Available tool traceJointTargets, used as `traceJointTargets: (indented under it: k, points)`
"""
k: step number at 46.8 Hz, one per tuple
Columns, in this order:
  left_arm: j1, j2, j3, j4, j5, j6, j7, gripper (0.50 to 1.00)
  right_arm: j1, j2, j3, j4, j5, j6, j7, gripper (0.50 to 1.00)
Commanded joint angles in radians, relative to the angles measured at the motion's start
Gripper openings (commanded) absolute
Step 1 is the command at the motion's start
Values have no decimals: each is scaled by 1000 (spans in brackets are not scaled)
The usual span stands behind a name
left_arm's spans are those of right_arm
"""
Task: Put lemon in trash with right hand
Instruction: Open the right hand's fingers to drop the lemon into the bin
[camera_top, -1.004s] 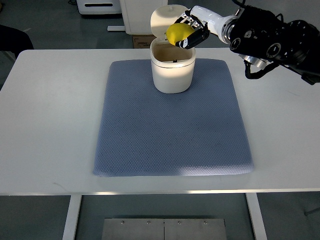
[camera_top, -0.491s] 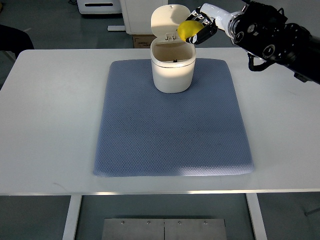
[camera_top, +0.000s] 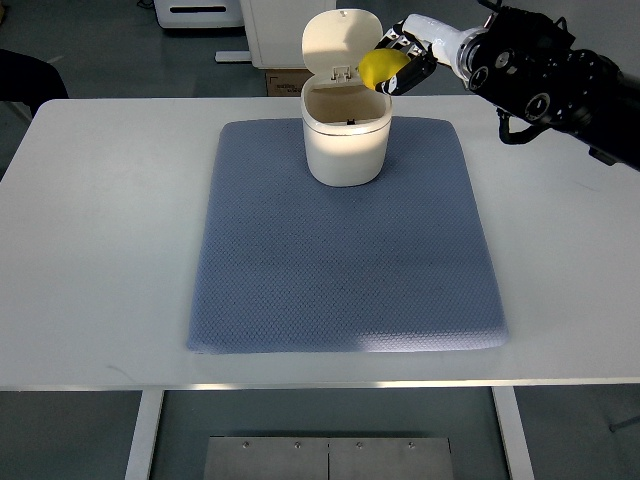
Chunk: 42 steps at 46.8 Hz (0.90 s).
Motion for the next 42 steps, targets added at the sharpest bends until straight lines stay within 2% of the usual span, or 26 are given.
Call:
traceJointTargets:
  k: [1,42]
  points:
    - [0,0,0,0,0,0,0,1000,2,0,3,0,0,0,-9,500]
    - [0,0,0,0,0,0,0,1000,-2,0,107,2,2,23,-32,500]
